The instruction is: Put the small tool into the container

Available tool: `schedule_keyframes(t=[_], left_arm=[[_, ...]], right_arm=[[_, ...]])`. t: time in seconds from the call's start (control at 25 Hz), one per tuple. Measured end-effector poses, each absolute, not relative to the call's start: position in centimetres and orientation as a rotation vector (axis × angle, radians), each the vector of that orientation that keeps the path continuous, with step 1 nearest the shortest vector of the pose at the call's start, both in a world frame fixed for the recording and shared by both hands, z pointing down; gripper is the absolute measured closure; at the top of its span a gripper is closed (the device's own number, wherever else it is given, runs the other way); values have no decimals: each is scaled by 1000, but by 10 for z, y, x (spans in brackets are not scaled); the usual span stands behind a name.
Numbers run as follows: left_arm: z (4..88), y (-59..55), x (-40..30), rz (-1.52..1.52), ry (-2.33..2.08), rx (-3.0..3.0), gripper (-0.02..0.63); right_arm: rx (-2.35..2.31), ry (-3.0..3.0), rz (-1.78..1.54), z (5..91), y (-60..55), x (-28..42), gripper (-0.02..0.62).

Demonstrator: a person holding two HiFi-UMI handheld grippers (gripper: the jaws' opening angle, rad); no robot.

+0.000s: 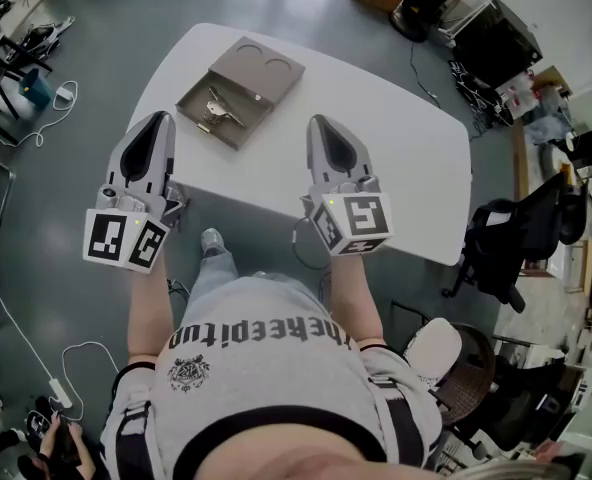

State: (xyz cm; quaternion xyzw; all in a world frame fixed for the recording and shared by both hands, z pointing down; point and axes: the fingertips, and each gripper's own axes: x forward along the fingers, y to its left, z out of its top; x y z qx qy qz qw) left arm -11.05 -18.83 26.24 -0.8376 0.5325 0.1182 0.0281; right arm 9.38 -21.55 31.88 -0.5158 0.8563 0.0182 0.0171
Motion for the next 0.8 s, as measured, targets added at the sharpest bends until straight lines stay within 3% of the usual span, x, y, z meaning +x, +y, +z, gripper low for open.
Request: schedule_keyframes(t=[0.8], left_arm=[[256, -140, -77, 399, 1614, -2580, 592]], right_arm=[[-1664, 2538, 171, 285, -149, 141, 600]])
